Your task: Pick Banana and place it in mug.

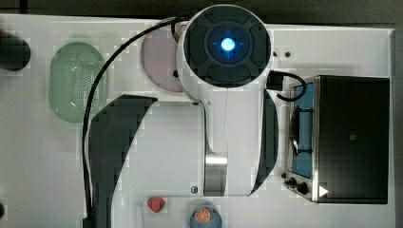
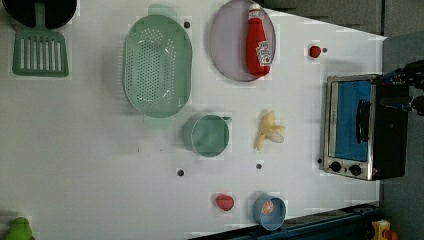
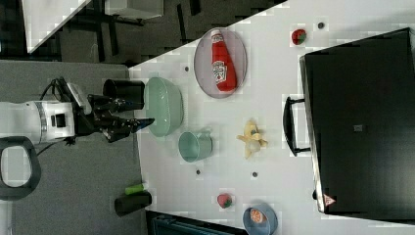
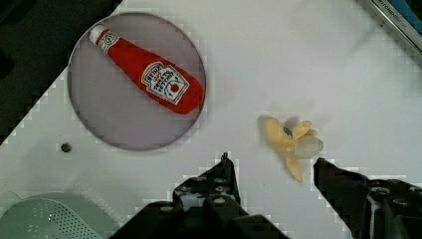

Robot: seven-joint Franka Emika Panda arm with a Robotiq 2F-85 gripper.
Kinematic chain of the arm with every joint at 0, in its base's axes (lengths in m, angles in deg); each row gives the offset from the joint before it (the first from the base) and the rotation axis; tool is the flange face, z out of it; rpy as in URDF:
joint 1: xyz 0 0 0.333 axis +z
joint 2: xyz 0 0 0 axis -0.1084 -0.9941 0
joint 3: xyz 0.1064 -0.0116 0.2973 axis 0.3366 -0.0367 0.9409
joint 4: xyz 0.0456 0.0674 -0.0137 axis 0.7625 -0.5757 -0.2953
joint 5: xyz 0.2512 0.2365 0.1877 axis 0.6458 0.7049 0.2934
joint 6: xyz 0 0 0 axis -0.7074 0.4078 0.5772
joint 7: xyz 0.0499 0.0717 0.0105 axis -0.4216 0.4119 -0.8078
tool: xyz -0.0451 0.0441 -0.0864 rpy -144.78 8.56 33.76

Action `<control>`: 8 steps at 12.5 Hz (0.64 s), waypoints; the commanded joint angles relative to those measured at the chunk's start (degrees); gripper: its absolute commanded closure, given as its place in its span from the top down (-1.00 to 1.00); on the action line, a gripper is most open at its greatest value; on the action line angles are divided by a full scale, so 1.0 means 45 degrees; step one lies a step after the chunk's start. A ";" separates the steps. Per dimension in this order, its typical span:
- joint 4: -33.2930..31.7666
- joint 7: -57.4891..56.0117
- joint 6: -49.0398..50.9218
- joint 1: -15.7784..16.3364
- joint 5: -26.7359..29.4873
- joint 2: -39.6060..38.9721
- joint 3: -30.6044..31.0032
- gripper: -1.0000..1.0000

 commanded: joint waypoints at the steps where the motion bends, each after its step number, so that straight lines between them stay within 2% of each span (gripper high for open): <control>1: -0.3500 -0.1118 0.2410 -0.0633 -0.0150 0.4943 -0.0648 0.54; 3: -0.3950 -0.1181 0.2357 -0.0624 -0.0148 0.4882 -0.0635 0.97; 5: -0.4868 -0.1475 0.1759 -0.0576 -0.0141 0.4624 -0.0583 1.00; 8: -0.6447 -0.2563 -0.0744 -0.0553 -0.0142 0.3866 -0.0407 1.00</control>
